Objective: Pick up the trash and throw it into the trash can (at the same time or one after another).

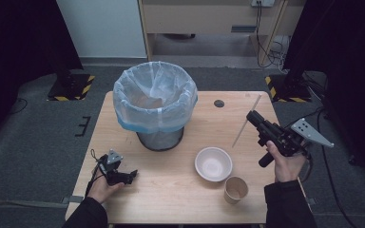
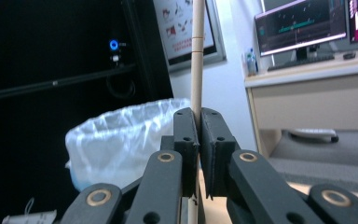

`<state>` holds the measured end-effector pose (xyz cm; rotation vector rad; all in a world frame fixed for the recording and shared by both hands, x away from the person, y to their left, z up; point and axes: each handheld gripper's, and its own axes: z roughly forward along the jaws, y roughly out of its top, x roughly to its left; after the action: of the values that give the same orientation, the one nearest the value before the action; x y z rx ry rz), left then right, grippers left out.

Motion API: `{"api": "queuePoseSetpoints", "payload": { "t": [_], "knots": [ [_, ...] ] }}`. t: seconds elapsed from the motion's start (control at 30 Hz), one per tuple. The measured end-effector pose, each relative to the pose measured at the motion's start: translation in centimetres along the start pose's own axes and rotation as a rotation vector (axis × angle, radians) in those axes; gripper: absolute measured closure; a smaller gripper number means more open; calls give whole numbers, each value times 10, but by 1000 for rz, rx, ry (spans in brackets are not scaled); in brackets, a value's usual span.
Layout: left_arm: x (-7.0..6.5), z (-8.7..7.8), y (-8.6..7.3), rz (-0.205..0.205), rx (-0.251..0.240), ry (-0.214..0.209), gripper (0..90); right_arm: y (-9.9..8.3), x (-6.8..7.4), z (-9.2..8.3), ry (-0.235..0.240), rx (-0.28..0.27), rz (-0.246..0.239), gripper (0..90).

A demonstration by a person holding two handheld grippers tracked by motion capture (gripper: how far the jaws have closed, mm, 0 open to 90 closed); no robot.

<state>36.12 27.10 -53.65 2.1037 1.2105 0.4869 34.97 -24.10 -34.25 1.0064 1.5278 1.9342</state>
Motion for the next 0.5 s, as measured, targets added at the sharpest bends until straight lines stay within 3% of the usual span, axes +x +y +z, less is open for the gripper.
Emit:
{"api": "queuePoseSetpoints", "payload": {
  "t": [0.5],
  "knots": [
    [0,0,0,0,0,0,0,30,14,35,0,-78,-37,861]
  ]
}}
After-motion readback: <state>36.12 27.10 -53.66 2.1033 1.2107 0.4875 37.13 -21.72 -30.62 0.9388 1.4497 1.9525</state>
